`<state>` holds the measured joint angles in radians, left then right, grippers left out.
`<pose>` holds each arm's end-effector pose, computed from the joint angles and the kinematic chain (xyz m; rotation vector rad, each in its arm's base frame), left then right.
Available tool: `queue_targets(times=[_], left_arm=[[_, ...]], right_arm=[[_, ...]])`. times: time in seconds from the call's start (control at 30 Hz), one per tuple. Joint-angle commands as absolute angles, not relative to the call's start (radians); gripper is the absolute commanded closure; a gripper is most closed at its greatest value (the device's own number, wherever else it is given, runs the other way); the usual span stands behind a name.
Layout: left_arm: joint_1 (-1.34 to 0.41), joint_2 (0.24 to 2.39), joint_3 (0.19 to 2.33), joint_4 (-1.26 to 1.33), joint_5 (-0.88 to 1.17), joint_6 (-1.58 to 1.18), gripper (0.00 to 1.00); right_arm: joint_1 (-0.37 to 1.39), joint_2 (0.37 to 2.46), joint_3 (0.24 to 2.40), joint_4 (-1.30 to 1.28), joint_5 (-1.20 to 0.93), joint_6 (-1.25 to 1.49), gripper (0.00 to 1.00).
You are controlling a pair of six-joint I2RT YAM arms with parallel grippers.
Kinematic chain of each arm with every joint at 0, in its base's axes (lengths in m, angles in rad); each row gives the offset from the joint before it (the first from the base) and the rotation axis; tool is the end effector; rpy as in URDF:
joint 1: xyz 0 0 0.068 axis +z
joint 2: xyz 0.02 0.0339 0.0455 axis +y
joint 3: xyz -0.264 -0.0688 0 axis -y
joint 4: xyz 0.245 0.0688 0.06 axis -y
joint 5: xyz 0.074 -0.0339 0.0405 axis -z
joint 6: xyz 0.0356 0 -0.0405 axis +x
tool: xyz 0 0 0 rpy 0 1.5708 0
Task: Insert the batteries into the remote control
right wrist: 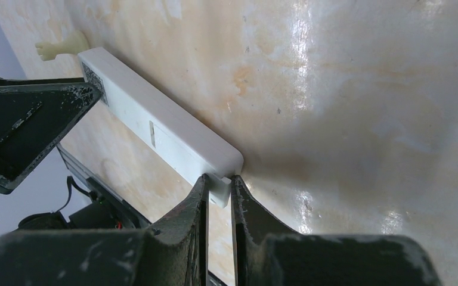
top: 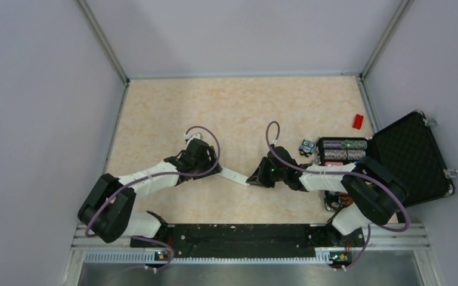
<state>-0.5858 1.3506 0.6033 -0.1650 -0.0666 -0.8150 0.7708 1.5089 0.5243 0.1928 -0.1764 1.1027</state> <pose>0.2095 -0.1362 0.1620 -0.3207 2.5321 -0.4970 0.1863 0.1897 0.1285 0.3409 2.6147 1.0094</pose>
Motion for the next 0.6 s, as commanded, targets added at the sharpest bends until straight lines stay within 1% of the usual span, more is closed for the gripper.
queue_targets(times=[0.0,0.3,0.5,0.57], left_arm=[[-0.588,1.333,0.597,-0.151,-0.121,-0.772,0.28],[-0.588,1.308,0.584,-0.101,-0.163,-0.717,0.28],[-0.596,1.304,0.538,0.02,-0.126,-0.679,0.28],[-0.599,1.302,0.516,0.071,-0.098,-0.677,0.28]], right_arm=[[0.784,1.61,0.513,0.087,-0.171,1.076,0.96],[0.787,1.658,0.544,0.062,-0.163,1.072,0.96],[0.803,1.661,0.571,0.002,-0.119,1.103,0.96],[0.811,1.666,0.59,-0.055,-0.092,1.121,0.96]])
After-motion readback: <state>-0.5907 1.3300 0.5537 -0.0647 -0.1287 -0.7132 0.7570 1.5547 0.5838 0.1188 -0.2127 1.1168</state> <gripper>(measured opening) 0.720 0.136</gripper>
